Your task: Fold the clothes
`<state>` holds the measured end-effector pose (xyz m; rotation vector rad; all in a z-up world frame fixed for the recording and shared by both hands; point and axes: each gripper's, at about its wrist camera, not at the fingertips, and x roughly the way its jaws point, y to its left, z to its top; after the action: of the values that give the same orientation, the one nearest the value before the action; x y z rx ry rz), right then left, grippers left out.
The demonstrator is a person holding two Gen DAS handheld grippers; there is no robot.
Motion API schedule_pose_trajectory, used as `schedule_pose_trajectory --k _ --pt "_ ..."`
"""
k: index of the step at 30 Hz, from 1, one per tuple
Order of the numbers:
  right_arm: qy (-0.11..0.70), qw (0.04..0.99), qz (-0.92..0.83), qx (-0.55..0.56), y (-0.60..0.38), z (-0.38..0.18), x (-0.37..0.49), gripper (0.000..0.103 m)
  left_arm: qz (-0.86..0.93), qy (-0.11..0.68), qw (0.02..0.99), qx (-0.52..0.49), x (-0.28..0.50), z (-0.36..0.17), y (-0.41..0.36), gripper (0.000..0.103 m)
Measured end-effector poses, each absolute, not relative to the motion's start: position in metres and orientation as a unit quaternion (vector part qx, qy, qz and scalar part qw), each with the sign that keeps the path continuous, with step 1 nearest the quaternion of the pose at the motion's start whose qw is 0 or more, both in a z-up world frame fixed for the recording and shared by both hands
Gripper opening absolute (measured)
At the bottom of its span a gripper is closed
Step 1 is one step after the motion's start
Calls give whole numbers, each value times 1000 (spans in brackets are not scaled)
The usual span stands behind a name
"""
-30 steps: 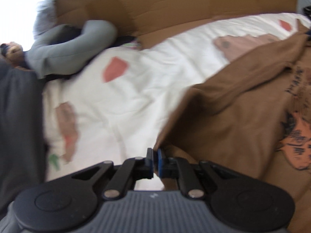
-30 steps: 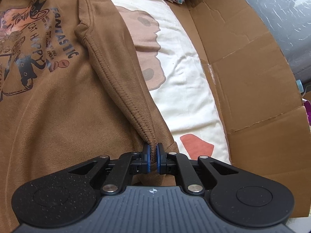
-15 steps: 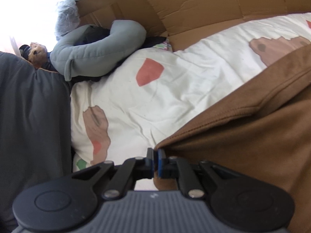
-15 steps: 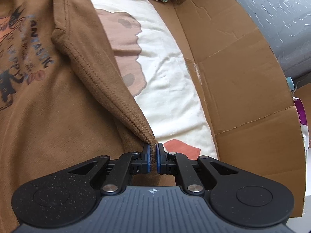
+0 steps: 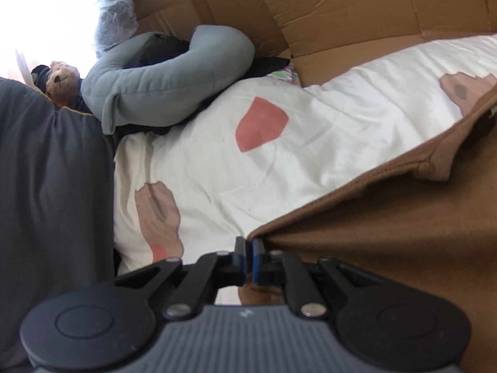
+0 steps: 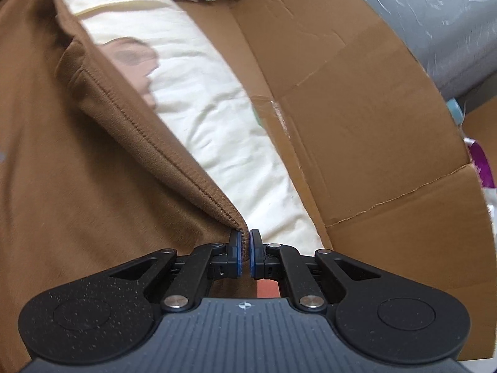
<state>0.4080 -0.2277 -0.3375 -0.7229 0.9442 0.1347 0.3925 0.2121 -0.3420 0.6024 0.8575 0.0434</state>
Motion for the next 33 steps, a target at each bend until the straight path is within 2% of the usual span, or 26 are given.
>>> schedule_pose_trajectory --k 6,33 --pt "452 835 54 -308 -234 -342 431 2 29 411 863 292 413 -344 216 4" --pt "465 838 -18 -285 -253 -352 509 2 30 407 862 300 502 -341 202 4"
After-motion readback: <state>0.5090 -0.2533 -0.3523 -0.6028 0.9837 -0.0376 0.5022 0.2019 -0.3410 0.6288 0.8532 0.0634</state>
